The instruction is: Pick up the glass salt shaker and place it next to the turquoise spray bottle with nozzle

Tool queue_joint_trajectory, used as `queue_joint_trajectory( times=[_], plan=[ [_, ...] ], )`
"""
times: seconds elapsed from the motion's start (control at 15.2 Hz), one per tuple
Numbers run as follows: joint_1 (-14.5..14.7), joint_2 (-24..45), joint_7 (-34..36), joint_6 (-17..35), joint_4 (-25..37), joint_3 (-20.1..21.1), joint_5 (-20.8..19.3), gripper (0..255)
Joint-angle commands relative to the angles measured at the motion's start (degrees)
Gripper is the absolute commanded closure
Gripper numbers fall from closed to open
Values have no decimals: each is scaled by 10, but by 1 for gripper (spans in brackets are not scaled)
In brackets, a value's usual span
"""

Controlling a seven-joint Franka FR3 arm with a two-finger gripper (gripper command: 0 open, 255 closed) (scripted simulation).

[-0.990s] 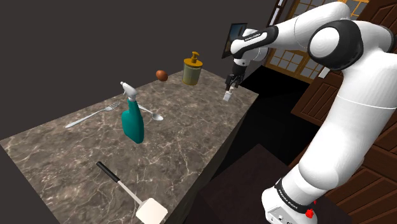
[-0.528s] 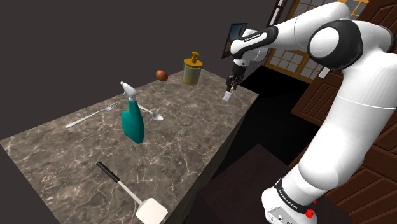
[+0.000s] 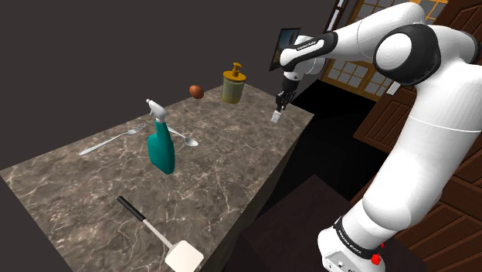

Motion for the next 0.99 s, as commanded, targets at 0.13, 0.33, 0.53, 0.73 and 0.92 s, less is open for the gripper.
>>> queue_joint_trajectory(
  times=[0.13, 0.33, 0.53, 0.73, 0.92],
  plan=[
    [1, -7, 2, -13, 7, -1, -2, 255],
    [1, -16, 4, -34, 19, -2, -6, 255],
    [2, -24, 6, -55, 32, -2, -9, 255],
    [2, -31, 8, -76, 46, -3, -11, 255],
    [3, -37, 9, -97, 61, -4, -14, 255]
  ],
)
